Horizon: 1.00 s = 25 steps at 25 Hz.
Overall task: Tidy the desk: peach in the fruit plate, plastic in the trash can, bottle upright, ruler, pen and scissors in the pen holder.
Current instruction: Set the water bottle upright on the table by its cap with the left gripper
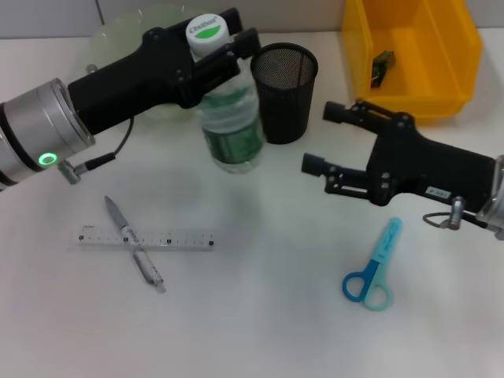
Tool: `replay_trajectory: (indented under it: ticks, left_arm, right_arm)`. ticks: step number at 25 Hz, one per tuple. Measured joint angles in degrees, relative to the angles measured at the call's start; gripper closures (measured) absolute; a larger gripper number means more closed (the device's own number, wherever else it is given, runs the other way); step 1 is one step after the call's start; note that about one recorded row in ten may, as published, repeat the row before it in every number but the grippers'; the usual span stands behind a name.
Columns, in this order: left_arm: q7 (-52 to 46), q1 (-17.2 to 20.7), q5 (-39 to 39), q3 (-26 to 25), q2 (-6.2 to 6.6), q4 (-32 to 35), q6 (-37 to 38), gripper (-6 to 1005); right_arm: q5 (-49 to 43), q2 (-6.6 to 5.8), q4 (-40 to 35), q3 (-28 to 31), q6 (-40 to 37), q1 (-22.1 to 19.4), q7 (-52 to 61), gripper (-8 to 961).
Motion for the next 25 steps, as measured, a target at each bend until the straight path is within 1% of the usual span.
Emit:
replay_trajectory:
  ticks: [3, 6, 7, 8, 11, 15, 18, 25]
  left_arm:
    - [0.2, 1.0, 0.3, 0.0, 0.14, 1.8, -2.2, 566]
    - [0.2, 3.6, 1.3, -0.1, 0.24, 6.2, -4.9, 566]
    - [-0.3, 5.5, 2.1, -0.1, 0.38, 9.3, -6.2, 566]
    - [-0.3, 5.5, 2.1, -0.1, 0.38, 9.3, -6.2, 566]
    - [-1.1, 7.6, 2.9, -0.2, 0.78, 12.0, -7.1, 567]
    - [-1.3, 9.0, 3.1, -1.3, 1.18, 12.3, -8.7, 564]
    - [-1.1, 9.3, 3.2, -2.2, 1.17, 11.6, -10.2, 562]
    - [-0.2, 9.2, 3.2, -2.4, 0.49, 11.2, -17.1, 556]
  right_arm:
    - [1.2, -0.13, 0.0, 0.1, -0.8, -0.9, -0.1, 131]
    - [1.7, -0.18, 0.0, 1.2, -1.5, -1.7, -0.1, 131]
    - [1.8, -0.18, 0.1, 2.0, -1.6, -1.8, -0.1, 131]
    - [1.8, -0.18, 0.1, 2.0, -1.6, -1.8, -0.1, 131]
    - [1.7, -0.14, 0.6, 2.7, -1.6, -1.9, -0.1, 131]
    - [1.7, -0.07, 1.5, 3.1, -1.5, -1.5, -0.1, 130]
    - [1.7, -0.05, 2.1, 3.2, -1.2, -1.0, -0.2, 130]
    - [1.8, 0.06, 2.8, 3.2, -1.2, -0.5, -0.2, 130]
